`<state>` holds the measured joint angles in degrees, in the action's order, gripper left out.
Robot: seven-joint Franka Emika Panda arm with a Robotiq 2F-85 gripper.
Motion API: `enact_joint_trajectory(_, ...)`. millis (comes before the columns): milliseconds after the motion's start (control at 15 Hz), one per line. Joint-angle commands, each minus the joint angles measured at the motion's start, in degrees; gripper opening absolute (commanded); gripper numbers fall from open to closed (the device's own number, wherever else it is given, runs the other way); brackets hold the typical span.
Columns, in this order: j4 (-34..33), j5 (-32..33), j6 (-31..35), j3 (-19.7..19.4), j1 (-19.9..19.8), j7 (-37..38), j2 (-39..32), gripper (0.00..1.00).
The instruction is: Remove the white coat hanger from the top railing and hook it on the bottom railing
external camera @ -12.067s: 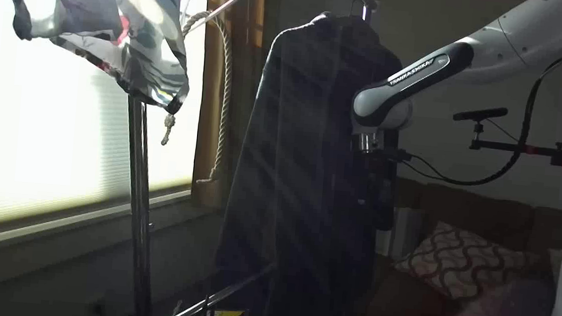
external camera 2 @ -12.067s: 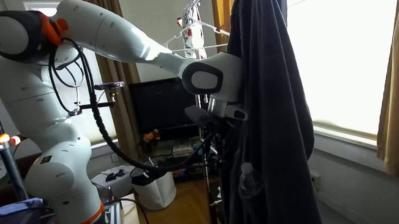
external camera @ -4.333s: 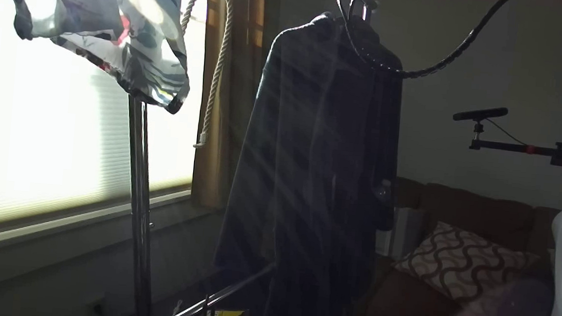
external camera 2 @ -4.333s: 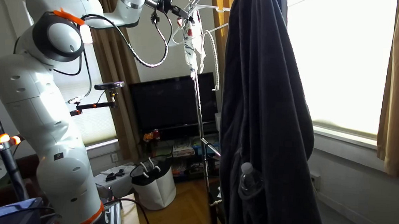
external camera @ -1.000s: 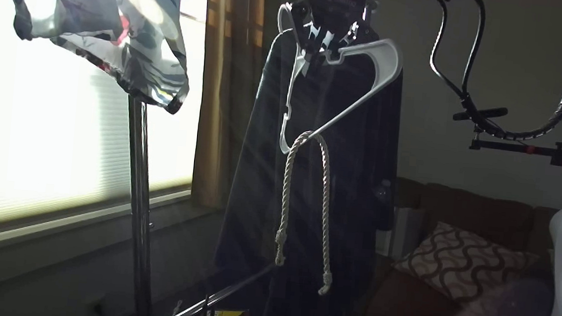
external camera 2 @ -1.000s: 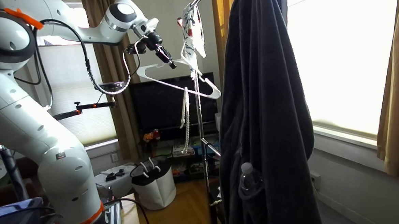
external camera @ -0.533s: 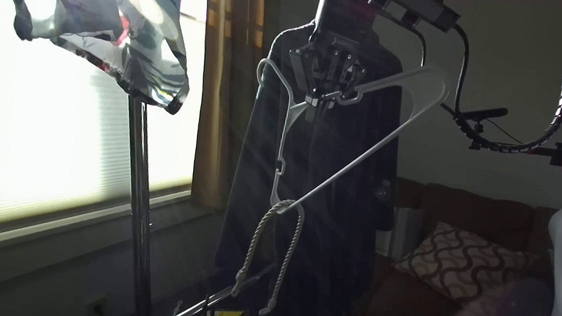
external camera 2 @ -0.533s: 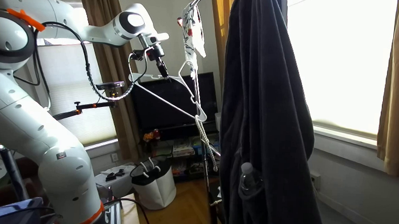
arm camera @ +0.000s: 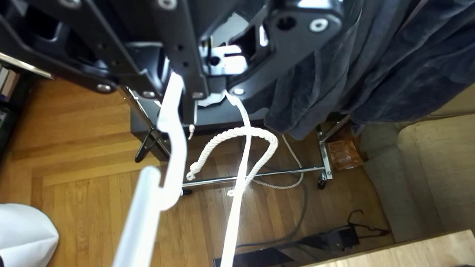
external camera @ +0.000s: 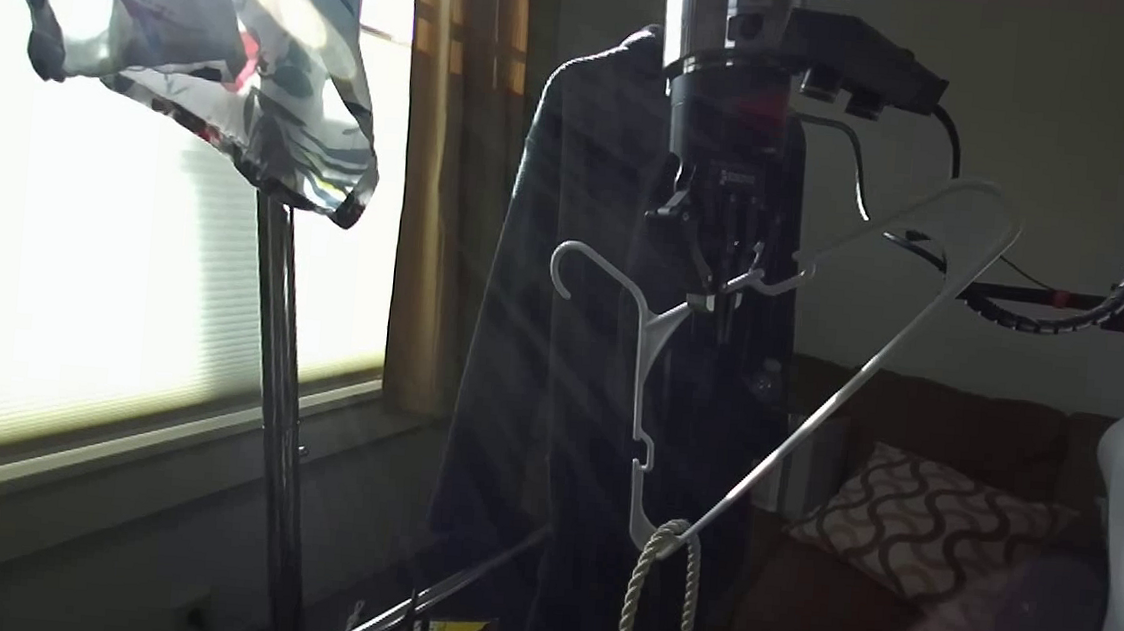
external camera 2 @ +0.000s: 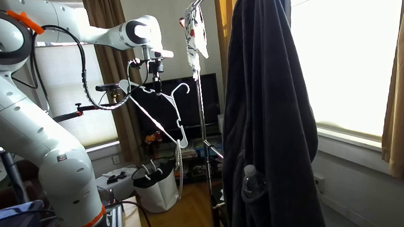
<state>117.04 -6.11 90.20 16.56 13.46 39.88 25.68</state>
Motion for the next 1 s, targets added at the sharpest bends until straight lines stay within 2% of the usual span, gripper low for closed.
enact_joint_trajectory(0,0.74,-0.61,-0.60,1.05,-1.66,-1.37,0.29,0.01)
enact_joint_trajectory(67,1.16,-0.59,-0.61,1.05,-1.83,-1.53,0.25,0.05)
enact_joint_trajectory(400,0.67,-0.53,-0.58,1.27,-2.19,-1.46,0.01,0.05)
enact_joint_trajectory(467,0.64,-0.52,-0.58,1.30,-2.19,-1.46,0.01,0.01)
enact_joint_trajectory(933,14.81,-11.30,5.74,-0.56,-0.62,-11.81,1.79,0.01)
